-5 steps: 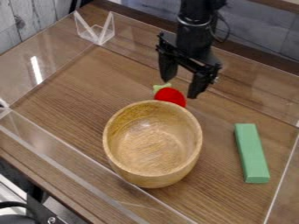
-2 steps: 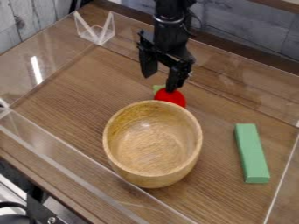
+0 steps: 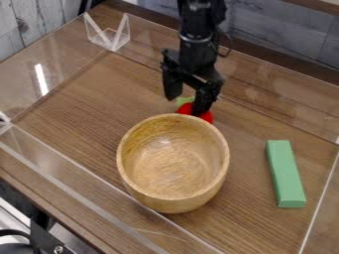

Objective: Move the red fruit to the left

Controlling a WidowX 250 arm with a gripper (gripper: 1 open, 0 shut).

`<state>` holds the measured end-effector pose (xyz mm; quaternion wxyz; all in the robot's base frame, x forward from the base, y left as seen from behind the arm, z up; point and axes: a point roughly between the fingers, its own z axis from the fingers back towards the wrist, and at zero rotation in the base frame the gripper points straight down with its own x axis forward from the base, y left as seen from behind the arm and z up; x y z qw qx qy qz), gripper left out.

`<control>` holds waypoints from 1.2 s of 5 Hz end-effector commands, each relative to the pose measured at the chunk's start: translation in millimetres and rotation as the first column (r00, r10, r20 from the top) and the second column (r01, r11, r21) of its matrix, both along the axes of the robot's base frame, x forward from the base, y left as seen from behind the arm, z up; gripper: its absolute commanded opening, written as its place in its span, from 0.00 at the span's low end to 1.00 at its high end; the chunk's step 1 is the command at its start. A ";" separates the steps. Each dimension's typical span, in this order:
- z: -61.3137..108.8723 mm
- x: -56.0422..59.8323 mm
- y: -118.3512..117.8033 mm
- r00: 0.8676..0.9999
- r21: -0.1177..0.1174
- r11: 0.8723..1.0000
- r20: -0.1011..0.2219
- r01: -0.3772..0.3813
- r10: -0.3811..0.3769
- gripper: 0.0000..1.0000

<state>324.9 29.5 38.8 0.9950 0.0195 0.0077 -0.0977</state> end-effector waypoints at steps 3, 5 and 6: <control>-11.1 17.0 25.6 0.998 0.006 0.999 0.034 0.051 -0.051 0.00; -9.9 3.2 36.9 0.998 -0.011 0.998 0.005 -0.070 0.070 1.00; -15.6 0.8 38.9 0.995 -0.005 0.995 -0.013 -0.100 0.100 1.00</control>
